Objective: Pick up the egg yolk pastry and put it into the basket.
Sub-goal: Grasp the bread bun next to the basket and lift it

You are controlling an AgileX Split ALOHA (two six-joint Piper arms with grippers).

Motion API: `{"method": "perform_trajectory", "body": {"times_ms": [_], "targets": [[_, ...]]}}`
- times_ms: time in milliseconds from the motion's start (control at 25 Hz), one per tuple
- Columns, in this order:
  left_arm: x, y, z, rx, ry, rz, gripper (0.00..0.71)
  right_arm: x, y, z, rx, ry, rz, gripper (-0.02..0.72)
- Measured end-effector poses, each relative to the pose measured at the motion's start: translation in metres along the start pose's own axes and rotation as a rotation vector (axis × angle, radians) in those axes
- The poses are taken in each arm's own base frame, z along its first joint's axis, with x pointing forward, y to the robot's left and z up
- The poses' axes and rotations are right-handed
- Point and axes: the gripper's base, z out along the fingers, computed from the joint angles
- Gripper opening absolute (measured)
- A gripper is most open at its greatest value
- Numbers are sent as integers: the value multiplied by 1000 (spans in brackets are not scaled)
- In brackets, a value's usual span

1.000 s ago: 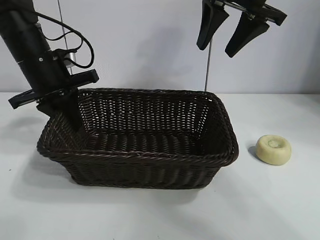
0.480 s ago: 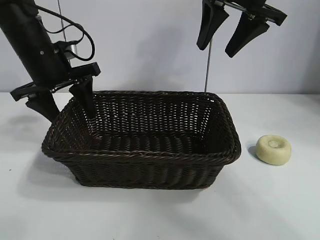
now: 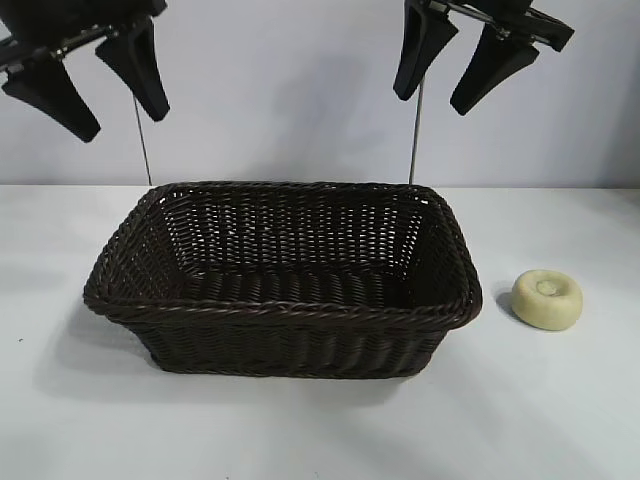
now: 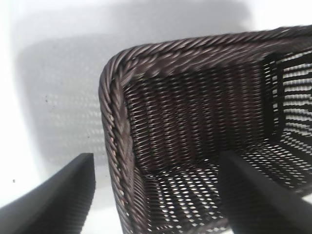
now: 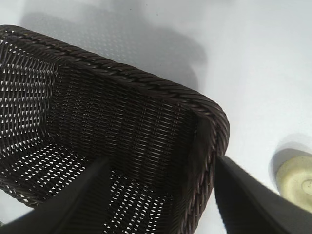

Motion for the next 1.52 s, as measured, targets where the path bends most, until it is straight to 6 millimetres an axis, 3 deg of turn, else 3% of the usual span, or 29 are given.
{"method": "perform_trajectory", "body": {"times_ms": [280, 1080, 1520], "targets": [[14, 12, 23, 14, 30, -80, 515, 0, 0, 0, 0, 0, 0, 453], [13, 12, 24, 16, 18, -50, 515, 0, -1, 0, 12, 1, -3, 453], [14, 12, 24, 16, 20, -46, 515, 1, -30, -5, 283, 9, -2, 453]]}}
